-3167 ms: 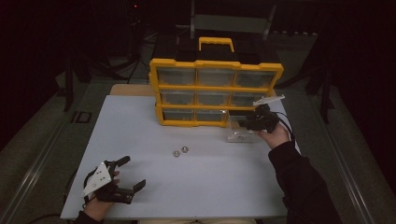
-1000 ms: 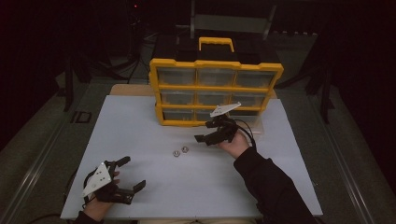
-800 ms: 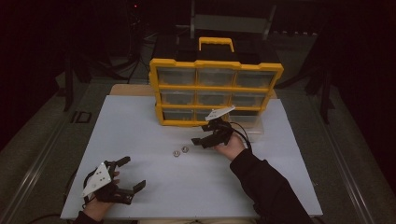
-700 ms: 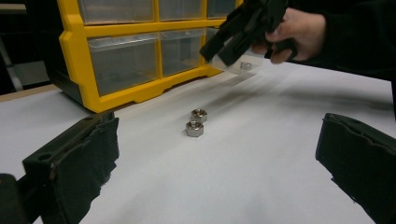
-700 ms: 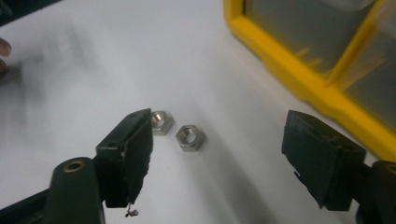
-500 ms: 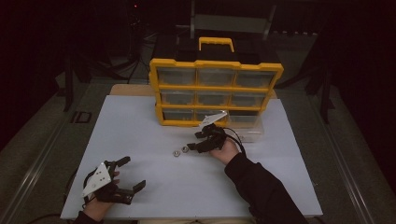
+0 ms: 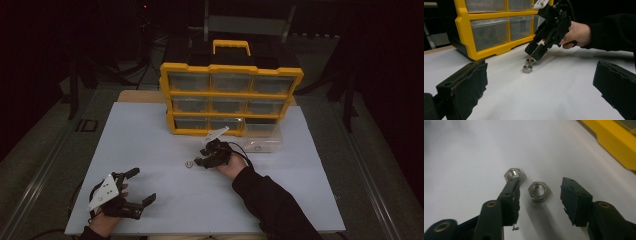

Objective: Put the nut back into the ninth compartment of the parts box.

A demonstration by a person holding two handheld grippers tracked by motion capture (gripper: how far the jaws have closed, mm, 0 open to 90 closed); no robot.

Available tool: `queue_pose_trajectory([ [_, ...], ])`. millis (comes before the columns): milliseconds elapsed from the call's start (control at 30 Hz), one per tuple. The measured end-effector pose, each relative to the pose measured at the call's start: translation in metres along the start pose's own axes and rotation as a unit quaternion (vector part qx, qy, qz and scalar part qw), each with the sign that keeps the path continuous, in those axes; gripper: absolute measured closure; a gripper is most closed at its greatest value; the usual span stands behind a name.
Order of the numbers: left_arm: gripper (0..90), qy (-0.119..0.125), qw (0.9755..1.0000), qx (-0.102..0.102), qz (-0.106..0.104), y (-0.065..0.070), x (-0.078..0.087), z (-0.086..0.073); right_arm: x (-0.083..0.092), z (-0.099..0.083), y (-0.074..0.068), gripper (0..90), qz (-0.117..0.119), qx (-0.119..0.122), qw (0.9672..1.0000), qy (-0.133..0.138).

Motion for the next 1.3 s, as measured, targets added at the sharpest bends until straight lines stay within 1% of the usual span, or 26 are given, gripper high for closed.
queue_pose_trajectory([
  [167, 0.0, 0.0, 1.0, 0.0, 0.0, 0.0, 0.0, 0.0, -0.006, -0.002, 0.002, 53.7, -0.008, 0.005, 0.9999, -0.008],
  [333, 0.0, 0.0, 1.0, 0.0, -0.001, 0.0, 0.0, 0.0, -0.011, -0.004, 0.001, 54.9, -0.008, 0.011, 0.9998, -0.015],
  [400, 0.0, 0.0, 1.0, 0.001, -0.002, 0.0, 0.0, 0.0, -0.012, -0.005, 0.001, 55.5, -0.013, 0.016, 0.9995, -0.023],
  [600, 0.0, -0.001, 1.0, 0.001, -0.002, 0.001, 0.0, 0.0, -0.014, -0.005, 0.001, 59.8, -0.03, 0.036, 0.9984, -0.031],
  [700, 0.0, -0.001, 1.0, 0.001, -0.002, 0.001, 0.0, 0.0, -0.015, -0.005, 0.0, 62.7, -0.028, 0.043, 0.998, -0.036],
  [833, 0.0, -0.001, 1.0, 0.001, -0.003, 0.001, 0.0, 0.0, -0.016, -0.004, -0.001, 67.0, -0.029, 0.043, 0.9979, -0.039],
  [900, 0.0, -0.001, 1.0, 0.0, -0.003, 0.001, 0.0, 0.0, -0.016, -0.004, -0.001, 67.2, -0.03, 0.045, 0.9977, -0.041],
  [1000, 0.0, -0.001, 1.0, 0.001, -0.002, 0.001, 0.0, 0.0, -0.016, -0.004, -0.001, 67.8, -0.031, 0.041, 0.9978, -0.04],
  [1033, 0.0, -0.001, 1.0, 0.001, -0.002, 0.001, 0.0, 0.0, -0.016, -0.004, -0.001, 70.2, -0.03, 0.039, 0.9979, -0.041],
  [1100, 0.0, -0.001, 1.0, 0.001, -0.003, 0.001, 0.0, 0.0, -0.015, -0.003, -0.001, 70.2, -0.029, 0.034, 0.9983, -0.038],
  [1300, 0.0, 0.0, 1.0, 0.001, -0.002, 0.001, 0.0, 0.0, -0.015, -0.003, -0.002, 70.3, -0.026, 0.034, 0.9982, -0.043],
])
Point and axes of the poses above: each handheld gripper's, and its own axes: x roughly backward along the jaws, z roughly out of its top, y roughly to its right, the point moved 10 cm from there along -x, roughly forward along the jaws, and after that the axes turned 14 degrees about z, right-handed, at the moved point
